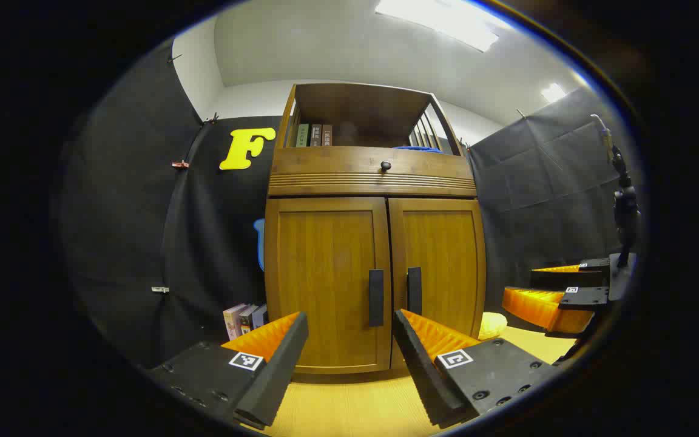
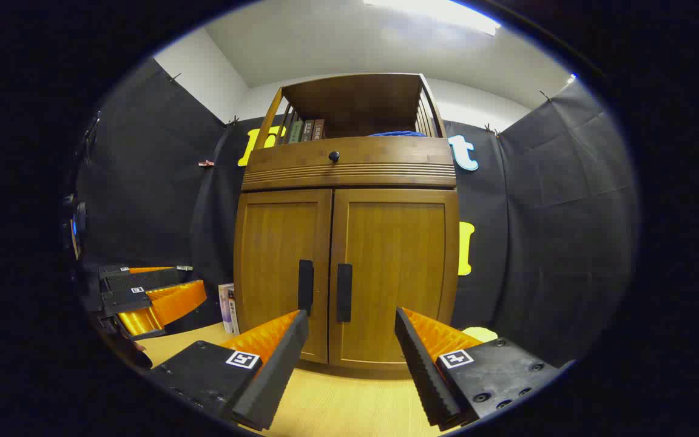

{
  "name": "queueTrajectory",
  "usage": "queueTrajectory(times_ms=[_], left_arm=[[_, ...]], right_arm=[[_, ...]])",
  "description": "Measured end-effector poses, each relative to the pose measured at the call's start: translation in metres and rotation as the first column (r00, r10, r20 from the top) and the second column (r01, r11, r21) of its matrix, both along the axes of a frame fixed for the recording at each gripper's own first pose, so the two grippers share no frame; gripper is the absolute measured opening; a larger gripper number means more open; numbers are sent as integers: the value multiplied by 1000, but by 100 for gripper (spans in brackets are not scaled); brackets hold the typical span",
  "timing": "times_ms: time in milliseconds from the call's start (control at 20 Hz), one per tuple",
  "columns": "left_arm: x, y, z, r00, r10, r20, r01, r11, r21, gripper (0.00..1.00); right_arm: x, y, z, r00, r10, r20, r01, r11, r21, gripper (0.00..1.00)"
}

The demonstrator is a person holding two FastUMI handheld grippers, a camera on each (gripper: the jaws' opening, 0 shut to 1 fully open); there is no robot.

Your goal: Open the right door of the double-door shoe cabinet with the right hand, and open the left door with the left hand.

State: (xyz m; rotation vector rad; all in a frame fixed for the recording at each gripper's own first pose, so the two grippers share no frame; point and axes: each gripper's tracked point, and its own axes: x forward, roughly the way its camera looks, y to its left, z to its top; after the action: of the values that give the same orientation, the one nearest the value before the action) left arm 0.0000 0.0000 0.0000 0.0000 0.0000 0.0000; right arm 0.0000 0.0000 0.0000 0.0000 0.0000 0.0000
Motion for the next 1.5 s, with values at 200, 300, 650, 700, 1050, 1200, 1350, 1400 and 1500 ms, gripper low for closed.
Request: queueTrajectory(times_ms=[200, 300, 650, 700, 1050, 1200, 1350, 1400, 1500], left_arm=[[1, -2, 2, 1000, -5, 2, 5, 1000, 6, 89], [3, -7, 1, 1000, -15, 1, 15, 1000, 6, 89], [6, -8, 3, 1000, -27, 15, 28, 1000, -3, 88], [6, -9, 3, 999, -30, 16, 30, 1000, -7, 88], [4, -3, 5, 999, -2, 35, 2, 1000, 21, 93], [5, 3, 3, 999, 28, 28, -29, 999, 42, 94], [7, 6, 2, 999, 34, 31, -35, 999, 24, 94], [8, 7, 3, 999, 36, 32, -36, 999, 19, 94], [11, 11, 2, 999, 40, 34, -40, 999, 20, 94]], right_arm=[[0, -3, 3, 1000, -16, -1, 16, 1000, 2, 91], [-1, -5, 6, 1000, -22, 8, 22, 1000, 13, 91], [-3, -11, 14, 998, -43, 36, 43, 999, 5, 98], [-4, -9, 14, 999, -35, 34, 34, 999, 12, 98], [-1, 1, 9, 1000, 3, 14, -4, 1000, 14, 98], [2, 6, 5, 1000, 17, -6, -17, 1000, 22, 98], [5, 6, 3, 1000, 20, -10, -20, 1000, 6, 97], [7, 6, 1, 1000, 18, -12, -18, 1000, -3, 98], [12, 7, 1, 1000, 18, -7, -18, 1000, -14, 95]])
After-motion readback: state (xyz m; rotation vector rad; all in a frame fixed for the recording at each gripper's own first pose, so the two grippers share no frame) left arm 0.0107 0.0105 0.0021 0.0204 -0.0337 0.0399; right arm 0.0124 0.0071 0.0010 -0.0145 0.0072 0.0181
